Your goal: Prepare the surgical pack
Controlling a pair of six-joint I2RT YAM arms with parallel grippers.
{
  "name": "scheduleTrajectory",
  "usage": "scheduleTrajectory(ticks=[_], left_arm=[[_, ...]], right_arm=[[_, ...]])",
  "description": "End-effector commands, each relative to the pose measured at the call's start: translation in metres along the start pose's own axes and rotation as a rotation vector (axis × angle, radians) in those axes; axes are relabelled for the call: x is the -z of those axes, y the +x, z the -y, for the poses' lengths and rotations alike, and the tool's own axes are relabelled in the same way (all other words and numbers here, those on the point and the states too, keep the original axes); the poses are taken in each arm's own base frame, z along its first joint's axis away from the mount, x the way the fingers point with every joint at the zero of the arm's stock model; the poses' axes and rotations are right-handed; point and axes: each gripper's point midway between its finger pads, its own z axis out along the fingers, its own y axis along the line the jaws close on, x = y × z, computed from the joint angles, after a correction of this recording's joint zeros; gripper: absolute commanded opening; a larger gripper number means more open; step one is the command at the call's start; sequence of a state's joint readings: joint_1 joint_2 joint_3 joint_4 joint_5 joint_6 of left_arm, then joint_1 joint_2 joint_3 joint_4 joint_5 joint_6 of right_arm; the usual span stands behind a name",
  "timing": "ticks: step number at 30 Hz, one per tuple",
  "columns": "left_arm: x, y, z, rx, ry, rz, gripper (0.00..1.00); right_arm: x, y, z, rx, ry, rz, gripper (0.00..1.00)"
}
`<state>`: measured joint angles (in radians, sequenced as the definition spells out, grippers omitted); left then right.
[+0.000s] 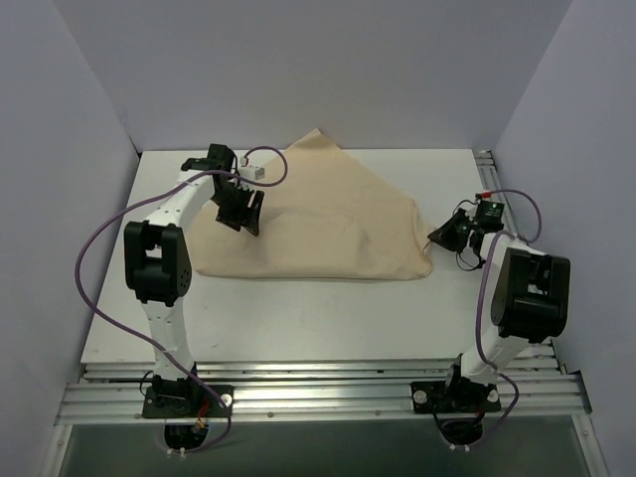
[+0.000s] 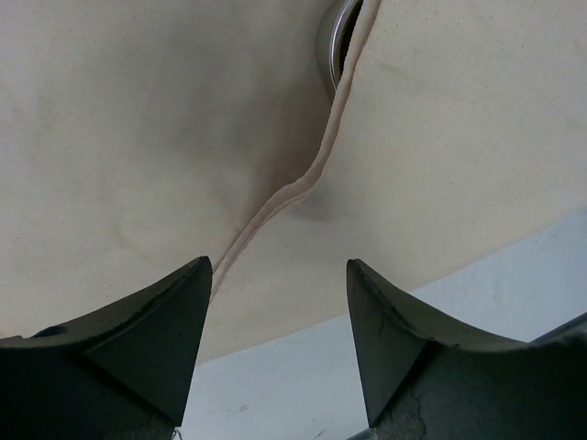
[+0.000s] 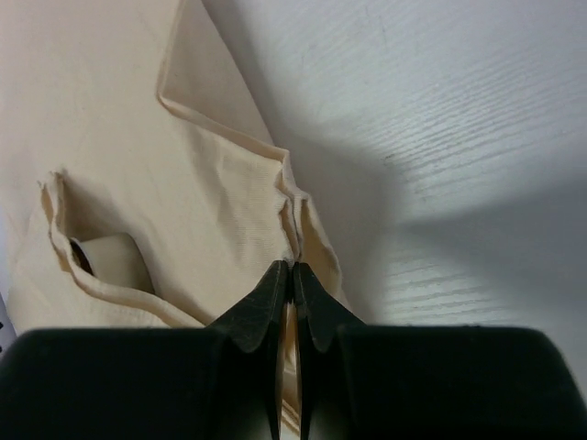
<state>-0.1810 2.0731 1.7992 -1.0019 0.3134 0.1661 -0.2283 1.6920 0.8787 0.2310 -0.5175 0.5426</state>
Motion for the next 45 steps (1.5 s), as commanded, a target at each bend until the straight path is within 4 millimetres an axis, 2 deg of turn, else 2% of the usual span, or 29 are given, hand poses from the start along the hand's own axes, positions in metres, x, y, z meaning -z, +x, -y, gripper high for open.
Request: scheduleTrajectory(ticks=[1, 4, 7, 8, 14, 22, 25, 26, 28, 35, 37, 40, 41, 44, 45], left_arm=[[0.003, -0.009, -0.001, -0.006, -0.004, 0.035, 0.70], [0.002, -0.009, -0.003, -0.007, -0.010, 0.031, 0.70], [0.003, -0.010, -0.004, -0.008, -0.015, 0.035, 0.70], [0.003, -0.010, -0.003, -0.009, -0.016, 0.033, 0.70], [0.002, -0.008, -0.008, -0.015, -0.038, 0.025, 0.70], [0.003, -0.010, -0.009, -0.015, -0.041, 0.029, 0.70], [0.003, -0.008, -0.009, -0.016, -0.042, 0.026, 0.70], [0.003, -0.009, -0.009, -0.016, -0.042, 0.027, 0.70], [0.004, -0.009, -0.009, -0.018, -0.045, 0.028, 0.70], [0.004, -0.010, -0.008, -0.021, -0.045, 0.032, 0.70], [0.004, -0.010, -0.009, -0.019, -0.046, 0.031, 0.70], [0.006, -0.010, -0.009, -0.021, -0.046, 0.033, 0.70], [0.007, -0.010, -0.008, -0.022, -0.050, 0.032, 0.70], [0.008, -0.009, -0.010, -0.025, -0.057, 0.035, 0.70], [0.007, -0.008, -0.009, -0.028, -0.057, 0.033, 0.70]], right_arm=[[-0.005, 0.011, 0.019, 0.009, 0.043, -0.021, 0.00], [-0.012, 0.019, 0.032, 0.026, 0.076, -0.058, 0.00], [-0.019, 0.025, 0.041, 0.031, 0.094, -0.083, 0.10], [-0.021, 0.028, 0.044, 0.025, 0.094, -0.095, 0.17], [-0.029, 0.030, 0.035, 0.005, 0.030, -0.109, 0.29], [-0.012, 0.036, 0.012, -0.051, -0.089, -0.128, 0.37], [-0.003, 0.037, 0.009, -0.082, -0.113, -0.124, 0.45], [0.000, 0.035, 0.006, -0.087, -0.117, -0.115, 0.54], [0.004, 0.041, 0.008, -0.096, -0.109, -0.127, 0.58], [0.006, 0.061, 0.015, -0.123, -0.115, -0.146, 0.59], [0.002, 0.058, 0.018, -0.116, -0.110, -0.130, 0.58], [-0.003, 0.049, 0.019, -0.095, -0.105, -0.113, 0.45], [-0.004, 0.038, 0.016, -0.076, -0.108, -0.092, 0.44], [-0.005, 0.027, 0.026, -0.040, -0.022, -0.073, 0.39], [-0.005, 0.017, 0.025, -0.021, -0.006, -0.052, 0.38]])
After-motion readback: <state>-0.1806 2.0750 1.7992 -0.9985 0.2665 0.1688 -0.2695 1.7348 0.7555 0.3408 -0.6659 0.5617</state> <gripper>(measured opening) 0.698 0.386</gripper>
